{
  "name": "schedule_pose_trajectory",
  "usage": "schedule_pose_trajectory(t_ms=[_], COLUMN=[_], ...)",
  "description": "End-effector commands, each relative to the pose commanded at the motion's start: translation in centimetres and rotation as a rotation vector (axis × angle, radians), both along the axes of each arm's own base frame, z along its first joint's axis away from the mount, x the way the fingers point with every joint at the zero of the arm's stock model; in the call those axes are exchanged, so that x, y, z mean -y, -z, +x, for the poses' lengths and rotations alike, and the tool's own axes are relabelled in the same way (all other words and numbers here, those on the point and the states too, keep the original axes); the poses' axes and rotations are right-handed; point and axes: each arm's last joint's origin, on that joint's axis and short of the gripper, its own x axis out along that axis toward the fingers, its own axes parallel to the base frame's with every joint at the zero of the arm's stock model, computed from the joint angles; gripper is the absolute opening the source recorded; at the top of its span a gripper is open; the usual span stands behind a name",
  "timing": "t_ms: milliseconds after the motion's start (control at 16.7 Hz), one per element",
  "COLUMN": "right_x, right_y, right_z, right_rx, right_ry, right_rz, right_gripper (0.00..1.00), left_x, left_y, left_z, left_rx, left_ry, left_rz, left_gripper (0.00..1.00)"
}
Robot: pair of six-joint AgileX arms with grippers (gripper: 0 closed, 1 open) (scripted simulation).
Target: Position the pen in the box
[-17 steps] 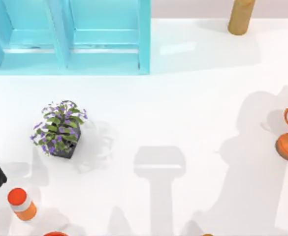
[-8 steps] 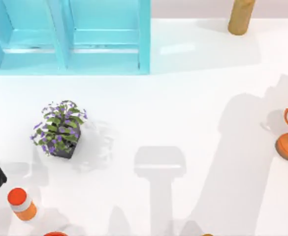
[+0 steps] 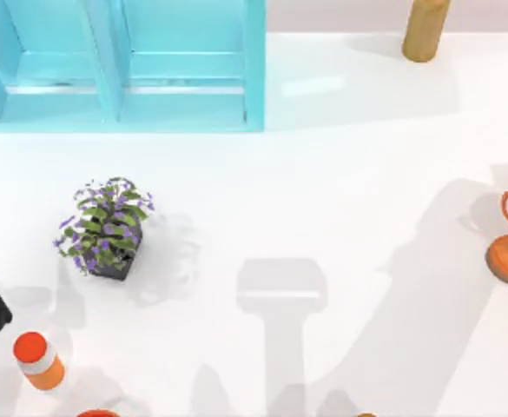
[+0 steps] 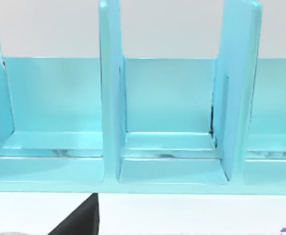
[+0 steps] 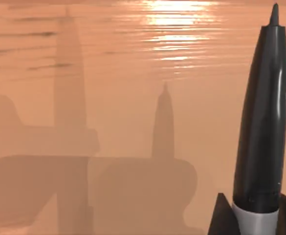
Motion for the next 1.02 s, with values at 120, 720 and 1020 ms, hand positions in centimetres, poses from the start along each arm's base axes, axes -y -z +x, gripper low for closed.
schedule_pose_trajectory(t_ms=[120, 720, 1020], right_x=[0.2, 0.6, 0.6], right_y=[0.6, 0.8, 0.8], right_z=[-1.0, -1.7, -1.7], right_rx=[-0.021, -0.018, -0.018], right_ry=[-0.006, -0.006, -0.006], right_rz=[-0.011, -0.027, -0.027], right_gripper=[0.0, 0.23, 0.6], left_x=[0.0, 0.0, 0.0], left_y=[0.0, 0.0, 0.0], left_z=[0.0, 0.0, 0.0], left_rx=[0.0, 0.0, 0.0], left_ry=[0.0, 0.0, 0.0], left_rz=[0.0, 0.0, 0.0], left_gripper=[1.0, 1.0, 1.0])
